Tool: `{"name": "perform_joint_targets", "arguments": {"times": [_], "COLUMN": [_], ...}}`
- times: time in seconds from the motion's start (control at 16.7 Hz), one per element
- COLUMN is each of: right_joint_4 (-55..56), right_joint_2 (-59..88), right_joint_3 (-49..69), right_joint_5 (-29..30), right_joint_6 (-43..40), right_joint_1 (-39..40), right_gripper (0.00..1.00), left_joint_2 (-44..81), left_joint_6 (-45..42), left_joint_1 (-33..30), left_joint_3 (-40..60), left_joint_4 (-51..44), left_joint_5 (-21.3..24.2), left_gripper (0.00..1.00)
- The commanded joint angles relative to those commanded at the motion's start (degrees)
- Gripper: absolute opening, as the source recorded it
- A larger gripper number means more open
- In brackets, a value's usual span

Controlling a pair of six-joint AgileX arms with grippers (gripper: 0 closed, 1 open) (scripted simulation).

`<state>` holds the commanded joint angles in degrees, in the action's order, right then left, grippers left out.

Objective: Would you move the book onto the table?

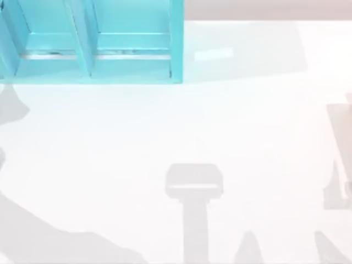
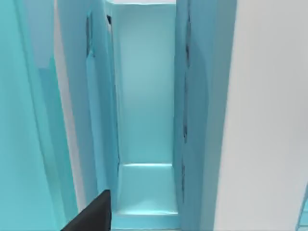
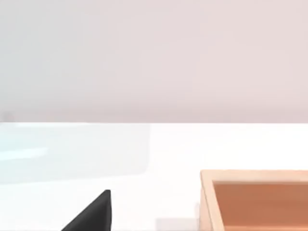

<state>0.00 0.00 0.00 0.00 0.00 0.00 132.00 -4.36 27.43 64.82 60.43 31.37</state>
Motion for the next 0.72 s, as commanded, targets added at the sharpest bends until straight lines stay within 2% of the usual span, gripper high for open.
{"name": "perform_joint_targets", "arguments": {"times": [0.36,0.66,0.72], "right_joint_4": [0.0,0.0,0.0], "right_joint_2": [0.0,0.0,0.0], "right_joint_3": [0.0,0.0,0.0], "right_joint_5": [0.0,0.0,0.0], "right_joint_6": [0.0,0.0,0.0], "right_joint_1": [0.0,0.0,0.0], "right_gripper": [1.0,1.0,1.0], "left_joint_2": [6.86,7.31,7.31], "left_joint_6": [0.57,0.61,0.61], "left_joint_1": [-3.65,-3.93,-3.93], "left_joint_3": [13.26,14.12,14.12], "left_joint_4": [-6.05,-6.49,-6.49], "left_joint_5": [-3.52,-3.8,-3.8], "left_gripper": [1.0,1.0,0.92]}}
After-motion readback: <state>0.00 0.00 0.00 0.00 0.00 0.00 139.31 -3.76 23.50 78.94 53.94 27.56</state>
